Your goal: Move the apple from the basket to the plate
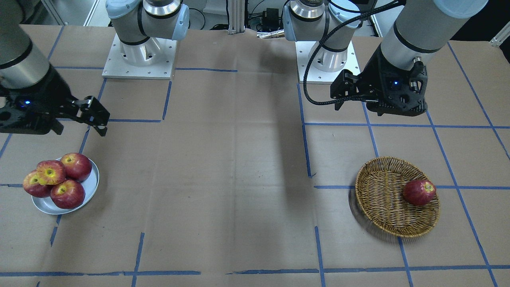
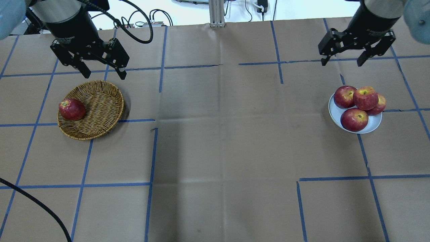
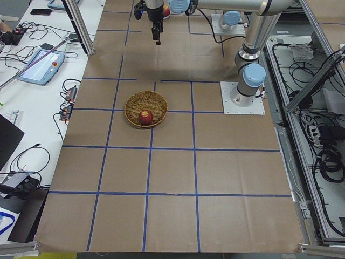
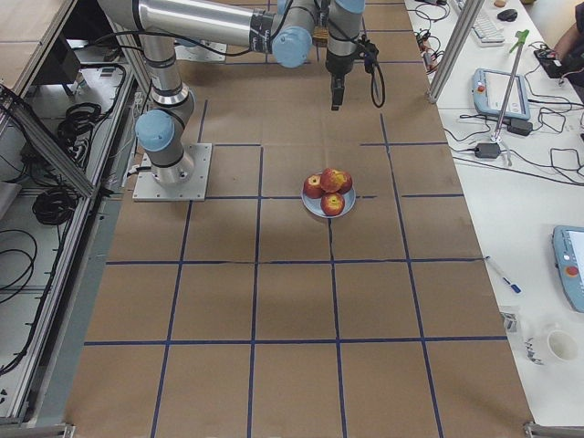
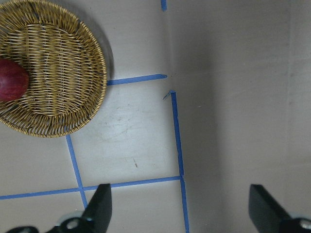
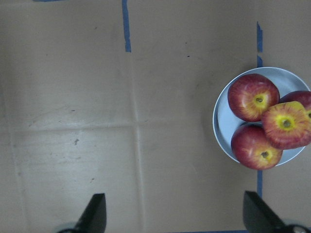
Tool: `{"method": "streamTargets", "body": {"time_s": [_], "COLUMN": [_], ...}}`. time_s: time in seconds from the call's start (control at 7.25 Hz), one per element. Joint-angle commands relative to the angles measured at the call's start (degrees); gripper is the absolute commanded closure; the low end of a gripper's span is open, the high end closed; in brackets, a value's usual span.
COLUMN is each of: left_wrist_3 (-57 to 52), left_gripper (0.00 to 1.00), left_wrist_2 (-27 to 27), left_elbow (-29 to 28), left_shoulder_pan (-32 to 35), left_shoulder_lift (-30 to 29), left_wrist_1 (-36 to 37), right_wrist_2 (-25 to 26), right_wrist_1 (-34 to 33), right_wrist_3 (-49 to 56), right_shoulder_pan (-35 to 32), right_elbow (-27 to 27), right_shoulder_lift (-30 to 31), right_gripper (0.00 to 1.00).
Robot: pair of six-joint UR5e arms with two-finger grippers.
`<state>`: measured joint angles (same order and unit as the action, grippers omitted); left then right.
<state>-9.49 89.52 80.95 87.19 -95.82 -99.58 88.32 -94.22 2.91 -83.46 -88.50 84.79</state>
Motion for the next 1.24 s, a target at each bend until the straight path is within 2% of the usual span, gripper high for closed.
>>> {"method": "streamTargets", "body": {"time_s": [0.0, 1.1], "left_wrist_3": [0.0, 0.1], "left_gripper": [0.01, 0.01], "left_wrist_2": [0.0, 0.0], "left_elbow": [0.0, 0.4], "left_shoulder_pan": [0.0, 0.0], "left_shoulder_lift": [0.0, 0.0], "left_wrist_1": [0.0, 0.9], "right_wrist_2": [2.1, 2.6], "right_wrist_1": [0.7, 0.5], "right_wrist_3": [-8.1, -6.0], "right_shoulder_pan": [-6.9, -5.9], "right_elbow": [0.1, -0.2], "right_shoulder_lift": [0.6, 1.8], "right_gripper": [0.00, 0.00]}}
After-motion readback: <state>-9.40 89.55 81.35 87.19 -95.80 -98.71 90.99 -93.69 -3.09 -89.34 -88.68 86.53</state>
